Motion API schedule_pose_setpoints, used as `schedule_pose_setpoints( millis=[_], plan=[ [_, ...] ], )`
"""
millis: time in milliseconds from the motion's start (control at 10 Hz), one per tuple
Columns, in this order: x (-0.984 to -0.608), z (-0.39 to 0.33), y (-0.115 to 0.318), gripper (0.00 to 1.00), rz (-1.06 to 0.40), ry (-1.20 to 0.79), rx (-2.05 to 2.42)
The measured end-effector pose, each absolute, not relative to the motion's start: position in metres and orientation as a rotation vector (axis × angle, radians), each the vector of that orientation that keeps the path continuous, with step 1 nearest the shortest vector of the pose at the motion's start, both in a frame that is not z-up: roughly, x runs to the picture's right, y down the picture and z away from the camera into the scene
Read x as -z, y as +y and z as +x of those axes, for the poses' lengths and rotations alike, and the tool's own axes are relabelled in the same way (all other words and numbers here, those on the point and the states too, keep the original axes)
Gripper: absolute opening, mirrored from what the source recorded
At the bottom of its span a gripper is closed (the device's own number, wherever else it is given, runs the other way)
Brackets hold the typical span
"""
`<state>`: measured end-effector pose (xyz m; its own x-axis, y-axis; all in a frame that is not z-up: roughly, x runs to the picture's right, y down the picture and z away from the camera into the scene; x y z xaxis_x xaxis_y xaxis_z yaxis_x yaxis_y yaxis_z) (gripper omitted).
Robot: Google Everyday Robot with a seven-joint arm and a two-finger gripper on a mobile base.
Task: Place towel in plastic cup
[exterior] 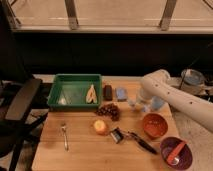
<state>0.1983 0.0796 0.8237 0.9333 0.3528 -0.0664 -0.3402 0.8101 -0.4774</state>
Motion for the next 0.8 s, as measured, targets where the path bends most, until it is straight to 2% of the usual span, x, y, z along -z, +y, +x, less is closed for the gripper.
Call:
schedule_pose_setpoints(
  millis=[400, 600, 800],
  plan=[
    [-0.77, 0.219, -0.01, 0.0, -0.382, -0.006, -0.331],
    [-0.755, 0.255, -0.034, 0.0, -0.342, 0.017, -0.353],
    [-0.752, 0.295, -0.04, 0.0, -0.332, 0.04, -0.401]
  ],
)
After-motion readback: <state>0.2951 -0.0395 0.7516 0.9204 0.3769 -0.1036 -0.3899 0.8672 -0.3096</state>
